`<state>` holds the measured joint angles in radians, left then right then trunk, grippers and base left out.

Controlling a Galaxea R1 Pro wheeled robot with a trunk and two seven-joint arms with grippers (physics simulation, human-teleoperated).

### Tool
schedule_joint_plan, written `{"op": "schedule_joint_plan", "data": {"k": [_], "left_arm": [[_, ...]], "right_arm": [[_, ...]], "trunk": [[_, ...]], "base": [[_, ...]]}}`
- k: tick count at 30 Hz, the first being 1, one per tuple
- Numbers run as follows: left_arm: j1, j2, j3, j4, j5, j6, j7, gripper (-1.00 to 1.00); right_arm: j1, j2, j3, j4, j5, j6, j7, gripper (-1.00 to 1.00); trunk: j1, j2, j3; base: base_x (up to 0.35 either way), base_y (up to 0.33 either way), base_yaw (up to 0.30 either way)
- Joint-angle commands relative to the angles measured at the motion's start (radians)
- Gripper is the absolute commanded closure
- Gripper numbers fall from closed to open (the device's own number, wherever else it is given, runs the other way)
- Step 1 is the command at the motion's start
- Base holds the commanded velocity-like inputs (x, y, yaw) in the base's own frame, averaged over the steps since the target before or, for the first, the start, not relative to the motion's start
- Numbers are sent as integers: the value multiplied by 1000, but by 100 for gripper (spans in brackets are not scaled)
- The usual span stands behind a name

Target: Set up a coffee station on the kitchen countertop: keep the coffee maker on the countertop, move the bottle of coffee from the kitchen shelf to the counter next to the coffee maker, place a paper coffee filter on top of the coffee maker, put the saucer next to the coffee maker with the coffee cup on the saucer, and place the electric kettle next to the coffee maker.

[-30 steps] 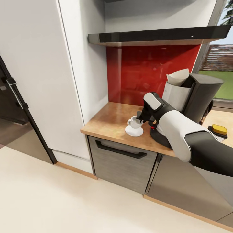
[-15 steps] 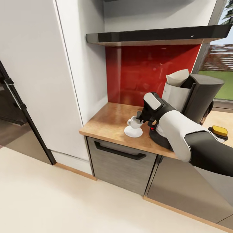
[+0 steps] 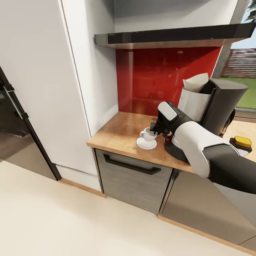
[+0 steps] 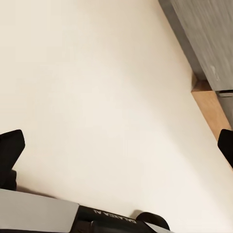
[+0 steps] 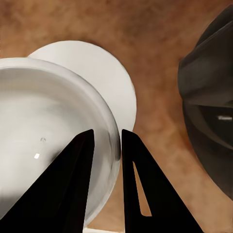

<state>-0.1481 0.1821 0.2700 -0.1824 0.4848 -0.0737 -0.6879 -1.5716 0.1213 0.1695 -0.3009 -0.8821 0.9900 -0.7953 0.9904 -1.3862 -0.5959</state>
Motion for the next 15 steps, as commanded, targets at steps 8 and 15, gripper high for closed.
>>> {"op": "schedule_joint_plan", "data": {"k": [8,15], "left_arm": [[-1,0,-3,1,4,-5,-3,-100],[-1,0,-3,1,4,-5,-3,-100]], "right_arm": [[-1,0,7,-1,-11,2,-7,100],[-1,-1,7,-1,-12,2,-7,100]], "trunk": [[15,-29,-14],[27,-50,-23]], "base": [[0,0,0],[0,0,0]]}}
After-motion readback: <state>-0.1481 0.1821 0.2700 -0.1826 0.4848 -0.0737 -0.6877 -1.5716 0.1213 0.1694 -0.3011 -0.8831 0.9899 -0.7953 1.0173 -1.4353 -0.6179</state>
